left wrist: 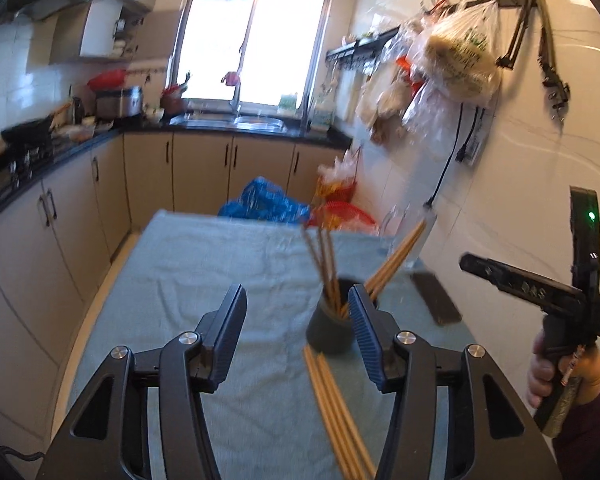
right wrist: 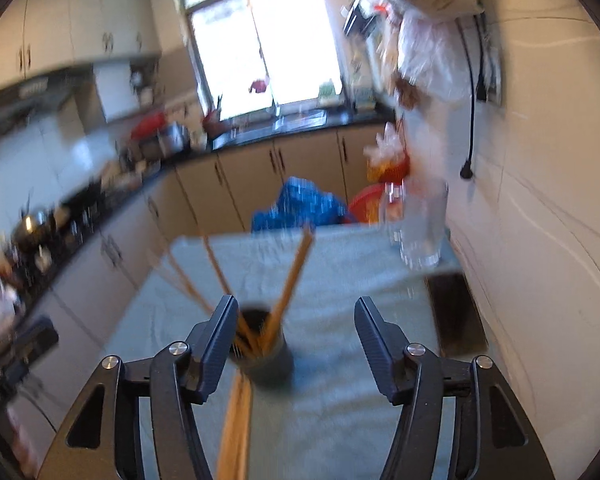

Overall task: Organize utensils
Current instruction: 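Move the open right gripper back to the loose chopsticks on the towel, then close the right gripper on a fourth wooden chopstick, then lift the chopstick upright and carry it over the black cup, then lower the chopstick into the black cup and open the right gripper, then return the right gripper to the last chopsticks and grasp one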

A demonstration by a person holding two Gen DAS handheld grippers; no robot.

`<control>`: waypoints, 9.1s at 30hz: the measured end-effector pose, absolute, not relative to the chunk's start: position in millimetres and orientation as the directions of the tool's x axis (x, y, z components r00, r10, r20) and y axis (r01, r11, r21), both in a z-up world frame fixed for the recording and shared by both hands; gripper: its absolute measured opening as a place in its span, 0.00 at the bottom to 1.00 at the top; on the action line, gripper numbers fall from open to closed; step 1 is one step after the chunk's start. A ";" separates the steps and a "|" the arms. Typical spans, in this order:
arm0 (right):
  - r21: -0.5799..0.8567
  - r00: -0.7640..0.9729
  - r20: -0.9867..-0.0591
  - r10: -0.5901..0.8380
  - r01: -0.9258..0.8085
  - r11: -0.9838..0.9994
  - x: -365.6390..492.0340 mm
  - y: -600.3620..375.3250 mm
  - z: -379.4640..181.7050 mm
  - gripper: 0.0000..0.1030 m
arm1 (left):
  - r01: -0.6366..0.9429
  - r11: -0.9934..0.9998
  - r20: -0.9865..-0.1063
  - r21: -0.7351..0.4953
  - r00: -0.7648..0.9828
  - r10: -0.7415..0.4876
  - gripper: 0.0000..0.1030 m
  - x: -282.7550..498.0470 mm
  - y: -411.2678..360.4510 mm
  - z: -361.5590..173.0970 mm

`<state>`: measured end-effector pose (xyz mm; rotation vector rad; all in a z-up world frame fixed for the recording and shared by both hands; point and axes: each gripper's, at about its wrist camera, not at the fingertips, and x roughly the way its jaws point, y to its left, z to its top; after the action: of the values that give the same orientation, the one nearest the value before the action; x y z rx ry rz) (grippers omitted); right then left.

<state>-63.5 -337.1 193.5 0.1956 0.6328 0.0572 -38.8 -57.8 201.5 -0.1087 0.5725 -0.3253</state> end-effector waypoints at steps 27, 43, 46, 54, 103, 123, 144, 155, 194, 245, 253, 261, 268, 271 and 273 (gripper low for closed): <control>0.044 0.471 -0.870 0.148 -0.225 0.973 -90.5 -248.2 10.2 0.23 | 0.291 0.920 -0.807 -0.264 0.456 -0.376 0.44 -35.0 -102.2 37.8; 0.107 0.503 -0.847 0.173 -0.159 0.982 -91.2 -273.5 9.1 0.23 | 0.308 0.929 -0.836 -0.206 0.438 -0.331 0.14 3.0 -135.5 14.6; 0.121 0.505 -0.844 0.180 -0.148 0.982 -90.1 -275.6 8.9 0.23 | 0.292 0.930 -0.841 -0.222 0.425 -0.334 0.07 10.0 -133.9 13.5; 0.118 0.508 -0.845 0.164 -0.123 0.985 -91.6 -278.2 8.2 0.12 | 0.306 0.942 -0.857 -0.137 0.440 -0.268 0.07 5.3 -139.0 14.5; 0.147 0.528 -0.839 0.128 -0.008 0.989 -26.1 -308.0 31.7 0.06 | 0.306 0.938 -0.856 -0.163 0.429 -0.289 0.05 22.7 -91.4 30.4; 0.172 0.763 -0.628 0.152 -0.054 0.984 -132.9 -312.7 134.0 0.06 | 0.287 0.957 -0.761 -0.049 0.610 -0.222 0.05 -51.6 -87.7 109.7; 0.194 0.797 -0.575 0.188 -0.090 0.977 -166.0 -315.5 153.7 0.06 | 0.334 0.942 -0.704 -0.025 0.663 -0.254 0.05 -85.7 -98.9 138.7; 0.210 0.798 -0.569 0.201 -0.096 0.973 -167.5 -316.4 155.4 0.06 | 0.375 0.926 -0.661 -0.052 0.682 -0.313 0.05 -101.7 -102.1 158.0; 0.235 0.921 -0.338 0.196 -0.119 0.965 -73.2 -322.1 274.4 0.06 | 0.425 0.903 -0.412 -0.069 0.812 -0.413 0.05 6.8 -134.7 305.7; 0.175 0.771 -0.634 0.060 0.068 0.982 -148.7 -356.3 135.5 0.66 | 0.172 0.981 -0.463 -0.087 0.865 -0.192 0.69 -108.9 -57.2 214.8; 0.083 0.573 -0.802 0.171 -0.177 0.981 -155.2 -273.9 66.0 0.45 | 0.075 0.988 -0.624 -0.137 0.768 -0.145 0.69 -126.5 -28.4 139.2; 0.115 0.494 -0.844 0.209 -0.213 0.970 -129.6 -234.6 27.7 0.27 | 0.045 0.989 -0.684 -0.142 0.717 -0.131 0.69 -114.9 -12.1 105.4; 0.128 0.473 -0.853 0.219 -0.217 0.968 -120.0 -213.5 18.8 0.10 | 0.031 0.982 -0.724 -0.184 0.671 -0.157 0.69 -95.8 -8.0 83.6; 0.133 0.467 -0.854 0.230 -0.233 0.963 -117.9 -197.2 15.1 0.09 | 0.032 0.982 -0.734 -0.184 0.661 -0.159 0.69 -91.6 -8.6 77.8; 0.112 0.481 -0.849 0.220 -0.243 0.964 -116.8 -190.8 15.1 0.09 | 0.032 0.983 -0.740 -0.179 0.655 -0.156 0.69 -89.3 -9.0 75.1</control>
<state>-116.8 -190.8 15.1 -0.0241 1.0314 0.2823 -89.3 -9.0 75.1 -0.1548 0.8514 -0.1072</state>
